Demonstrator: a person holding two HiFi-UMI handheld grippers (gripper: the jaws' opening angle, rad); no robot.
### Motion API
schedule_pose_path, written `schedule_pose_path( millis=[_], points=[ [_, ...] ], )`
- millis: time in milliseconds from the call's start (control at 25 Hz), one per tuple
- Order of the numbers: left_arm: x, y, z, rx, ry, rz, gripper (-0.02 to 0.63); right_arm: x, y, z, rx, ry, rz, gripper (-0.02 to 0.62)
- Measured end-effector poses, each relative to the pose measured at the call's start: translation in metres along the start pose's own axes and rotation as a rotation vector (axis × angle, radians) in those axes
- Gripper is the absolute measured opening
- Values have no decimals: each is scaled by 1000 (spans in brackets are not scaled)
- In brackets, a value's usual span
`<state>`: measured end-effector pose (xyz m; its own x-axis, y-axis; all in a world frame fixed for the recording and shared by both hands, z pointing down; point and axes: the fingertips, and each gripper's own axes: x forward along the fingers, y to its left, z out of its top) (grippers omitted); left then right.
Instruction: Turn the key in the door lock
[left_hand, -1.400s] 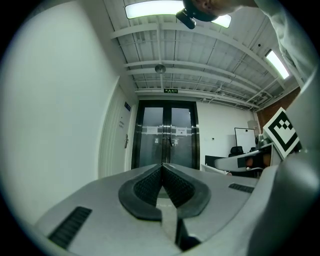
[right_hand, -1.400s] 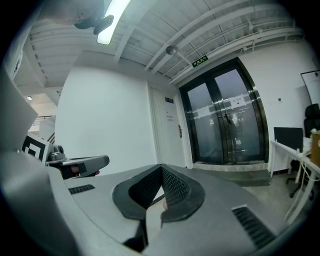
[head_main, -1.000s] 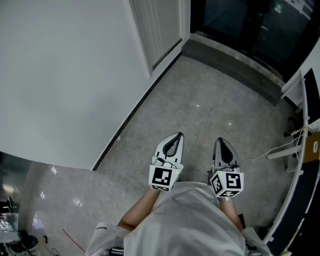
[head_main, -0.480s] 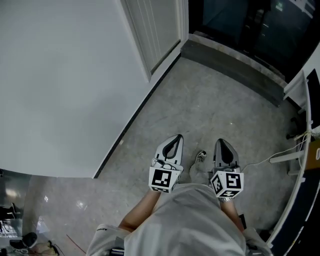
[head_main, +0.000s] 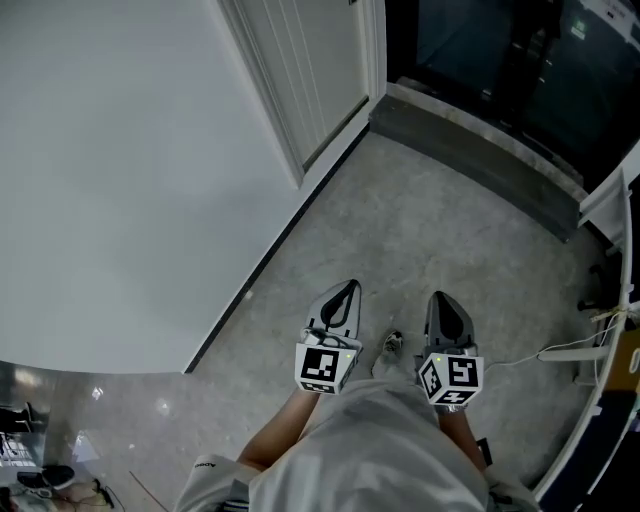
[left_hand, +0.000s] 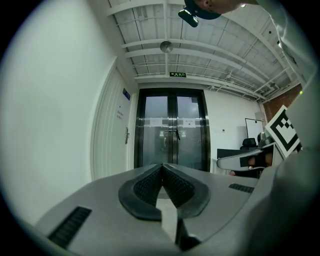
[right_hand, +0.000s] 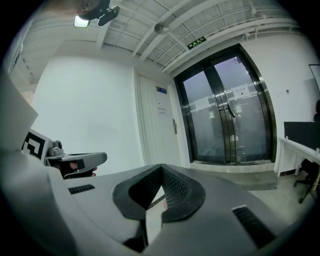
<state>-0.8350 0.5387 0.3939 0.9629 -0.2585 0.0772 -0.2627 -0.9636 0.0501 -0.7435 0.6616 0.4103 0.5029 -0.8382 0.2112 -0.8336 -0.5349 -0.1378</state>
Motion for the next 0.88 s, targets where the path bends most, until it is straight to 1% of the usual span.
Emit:
schedule_pose_path(
  millis=[240, 440, 640, 880],
  points=[
    [81, -11, 11, 16, -7, 23, 8, 60, -60, 30, -10, -15, 37, -11],
    [133, -16, 14, 11, -9, 33, 9, 96, -100, 47, -16, -23, 43, -11],
    [173, -33, 10, 10, 4, 13, 8, 117, -138, 47, 47, 1, 39, -11],
    [209, -28, 10, 15, 11, 6, 8, 141, -163, 53, 59, -7, 14, -11]
  ],
)
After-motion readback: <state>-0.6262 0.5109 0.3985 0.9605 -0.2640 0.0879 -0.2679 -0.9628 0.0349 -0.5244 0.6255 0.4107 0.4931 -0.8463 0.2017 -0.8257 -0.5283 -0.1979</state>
